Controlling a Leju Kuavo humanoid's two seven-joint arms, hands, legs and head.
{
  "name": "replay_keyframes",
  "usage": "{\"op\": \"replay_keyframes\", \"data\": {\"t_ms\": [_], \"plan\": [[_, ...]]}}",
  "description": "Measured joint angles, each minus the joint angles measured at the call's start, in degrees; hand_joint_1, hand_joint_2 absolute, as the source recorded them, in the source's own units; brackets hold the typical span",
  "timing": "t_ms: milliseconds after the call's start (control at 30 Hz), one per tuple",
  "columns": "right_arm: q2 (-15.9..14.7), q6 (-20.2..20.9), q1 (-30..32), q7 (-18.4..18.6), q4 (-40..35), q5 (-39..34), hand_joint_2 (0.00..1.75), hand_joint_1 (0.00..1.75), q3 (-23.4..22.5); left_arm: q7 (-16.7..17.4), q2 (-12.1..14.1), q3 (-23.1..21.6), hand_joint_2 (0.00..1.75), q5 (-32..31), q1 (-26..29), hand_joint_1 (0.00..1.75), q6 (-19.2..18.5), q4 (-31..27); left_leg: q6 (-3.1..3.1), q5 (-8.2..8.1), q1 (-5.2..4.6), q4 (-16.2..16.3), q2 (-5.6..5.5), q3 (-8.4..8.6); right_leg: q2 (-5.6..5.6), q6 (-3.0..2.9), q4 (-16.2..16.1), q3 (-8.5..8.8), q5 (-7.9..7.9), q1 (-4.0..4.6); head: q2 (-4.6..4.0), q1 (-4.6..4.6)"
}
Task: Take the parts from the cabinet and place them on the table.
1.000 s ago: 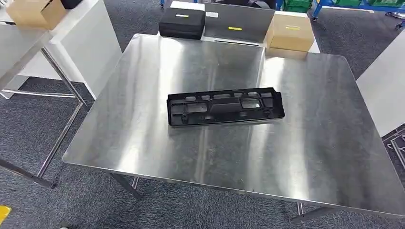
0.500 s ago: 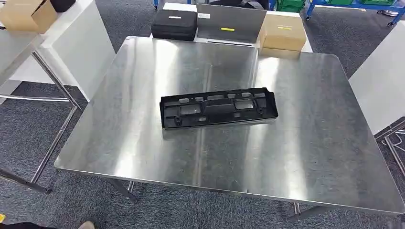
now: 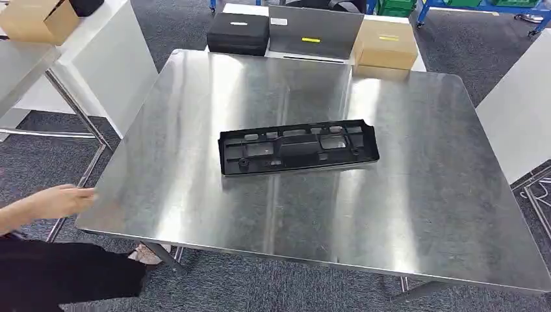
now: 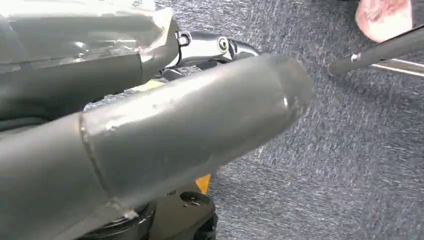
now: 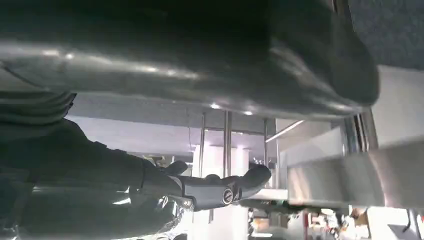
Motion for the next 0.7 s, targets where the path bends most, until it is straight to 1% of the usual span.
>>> {"op": "replay_keyframes", "data": {"t_ms": [67,133,167,200,233,300,400,467,533,633,700], "plan": [[-0.35,0.0,-1.57,3.35,3.59,2.46,0.0,0.0,-2.93,1.27,0.17,-0.74,0.0,-1.03,-0.06,0.0,-0.09,0.0,0.0,0.0,0.01,0.0,0.01,0.03,0.0,0.0,0.0,-0.04,0.0,0.0,0.0,-0.02],[-1.55,0.15,-2.95,9.03,9.82,4.52,0.0,0.0,-5.86,3.0,0.39,-1.71,0.0,-2.52,-0.09,0.0,-0.72,0.0,-0.01,-0.01,0.01,-0.01,0.0,0.09,0.0,-0.02,0.0,-0.23,-0.02,0.0,0.0,-0.02],[-2.64,0.72,-3.63,12.05,14.85,3.34,0.0,0.0,-6.96,4.14,0.54,-2.46,0.0,-3.56,-0.12,0.0,-0.74,0.0,-0.01,-0.02,0.02,-0.01,0.0,0.11,0.0,-0.02,-0.01,-0.21,-0.03,0.01,0.0,-0.04],[-3.92,1.91,-4.37,14.94,19.85,2.59,0.0,0.0,-7.91,5.03,0.66,-3.17,0.0,-4.35,-0.14,0.0,-0.9,0.0,0.0,-0.02,0.04,-0.01,0.0,0.11,0.0,-0.02,0.0,-0.18,-0.03,0.01,0.0,0.07],[-5.04,4.09,-4.62,16.95,24.8,2.63,0.0,0.0,-8.8,6.04,0.78,-4.04,0.0,-5.24,-0.18,0.0,-1.09,0.0,0.0,-0.02,0.01,-0.01,0.0,0.09,0.0,-0.02,0.0,0.08,-0.02,0.01,0.0,-0.02],[-6.27,8.08,-4.79,20.12,31.28,3.03,0.0,0.0,-9.3,7.95,1.14,-5.55,0.0,-6.1,-0.29,0.0,-1.46,0.0,-0.01,-0.01,0.02,0.0,0.01,0.06,0.01,-0.02,0.01,0.12,0.0,0.0,0.0,0.0],[-6.86,15.53,-5.52,21.88,38.14,2.83,0.0,0.0,-9.94,9.73,1.64,-7.02,0.0,-6.53,-0.61,0.0,-1.57,0.0,-0.01,-0.01,0.03,0.0,0.05,0.09,0.0,-0.02,0.01,0.12,0.0,0.0,0.0,-0.02],[-6.84,18.66,-6.17,23.94,41.17,2.59,0.0,0.0,-10.38,10.62,1.97,-7.56,0.0,-6.53,-0.78,0.0,-1.51,0.0,-0.02,-0.01,0.05,-0.01,0.05,0.1,0.0,-0.02,0.01,0.11,0.0,0.01,0.0,0.0],[-6.95,20.11,-6.61,26.45,43.08,2.53,0.0,0.0,-10.77,11.5,2.25,-8.22,0.0,-6.66,-0.88,0.0,-1.2,0.0,-0.02,0.0,0.05,-0.01,0.05,0.1,0.0,-0.03,0.04,0.12,0.0,0.01,0.0,0.0],[-7.21,21.25,-7.0,30.58,45.0,4.5,0.0,0.0,-10.79,12.32,2.64,-9.09,0.0,-6.84,-0.9,0.0,-1.2,0.0,-0.02,0.0,0.04,-0.01,0.05,0.1,0.0,-0.03,0.05,0.12,-0.01,0.01,0.0,0.0],[-7.34,21.86,-7.03,31.12,45.83,5.28,0.0,0.0,-10.57,12.35,2.91,-9.44,0.0,-6.95,-1.01,0.0,-1.14,0.0,-0.01,0.0,0.03,-0.01,0.05,0.1,0.0,-0.03,0.05,0.14,-0.01,0.01,0.0,0.04]]}}
